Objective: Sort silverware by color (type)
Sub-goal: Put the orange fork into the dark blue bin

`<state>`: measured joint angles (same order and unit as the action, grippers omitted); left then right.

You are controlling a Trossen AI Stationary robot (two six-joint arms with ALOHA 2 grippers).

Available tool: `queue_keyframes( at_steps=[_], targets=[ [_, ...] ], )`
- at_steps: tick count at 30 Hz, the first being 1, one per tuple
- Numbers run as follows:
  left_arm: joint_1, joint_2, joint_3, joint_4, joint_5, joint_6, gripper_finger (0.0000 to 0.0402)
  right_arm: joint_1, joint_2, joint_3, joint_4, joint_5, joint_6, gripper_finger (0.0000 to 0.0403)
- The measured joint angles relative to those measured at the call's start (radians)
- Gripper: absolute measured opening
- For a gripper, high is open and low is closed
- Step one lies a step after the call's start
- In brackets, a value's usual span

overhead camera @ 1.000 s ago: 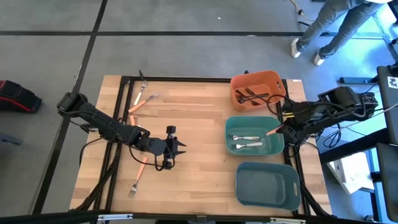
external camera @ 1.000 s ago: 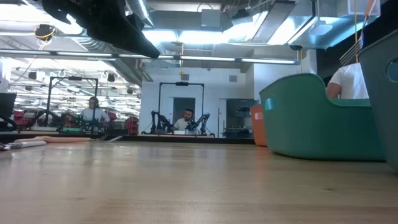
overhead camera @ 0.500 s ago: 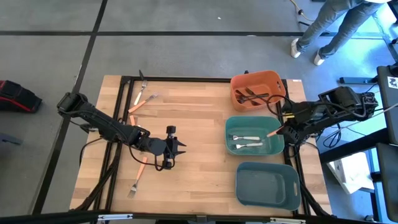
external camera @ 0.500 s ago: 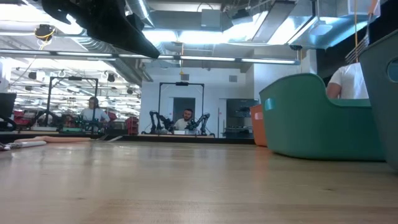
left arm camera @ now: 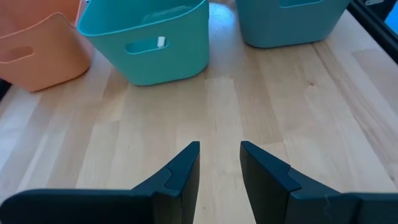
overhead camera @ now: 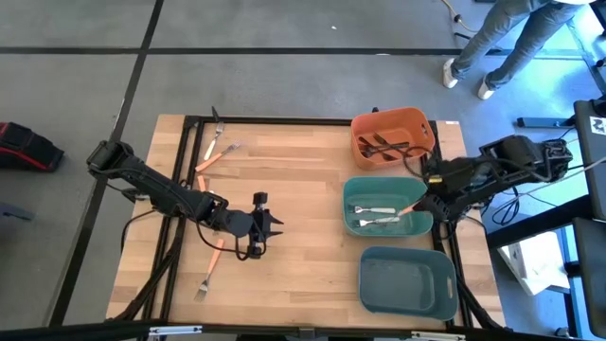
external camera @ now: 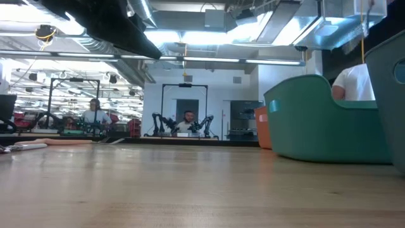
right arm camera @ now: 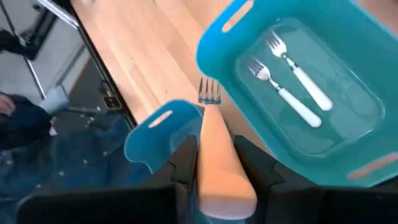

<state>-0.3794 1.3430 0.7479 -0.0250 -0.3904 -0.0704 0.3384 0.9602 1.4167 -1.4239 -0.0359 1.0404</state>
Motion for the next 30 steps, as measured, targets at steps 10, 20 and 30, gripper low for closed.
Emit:
queue_keyframes(
  at_steps=[10, 20, 30],
  targets=[
    [-0.001, 0.000, -0.001, 0.005, 0.003, -0.002, 0.0110, 0.254, 0.009, -0.105, 0.228, 0.080, 0.078, 0.0067],
    [-0.001, 0.000, -0.001, 0.005, 0.006, -0.006, 0.0110, 0.513, 0.120, -0.140, 0.212, 0.230, 0.204, 0.0067],
    [0.000, 0.000, -0.001, 0.018, 0.007, -0.006, 0.0110, 0.529, 0.252, -0.169, 0.211, 0.335, 0.258, 0.0098]
  ],
)
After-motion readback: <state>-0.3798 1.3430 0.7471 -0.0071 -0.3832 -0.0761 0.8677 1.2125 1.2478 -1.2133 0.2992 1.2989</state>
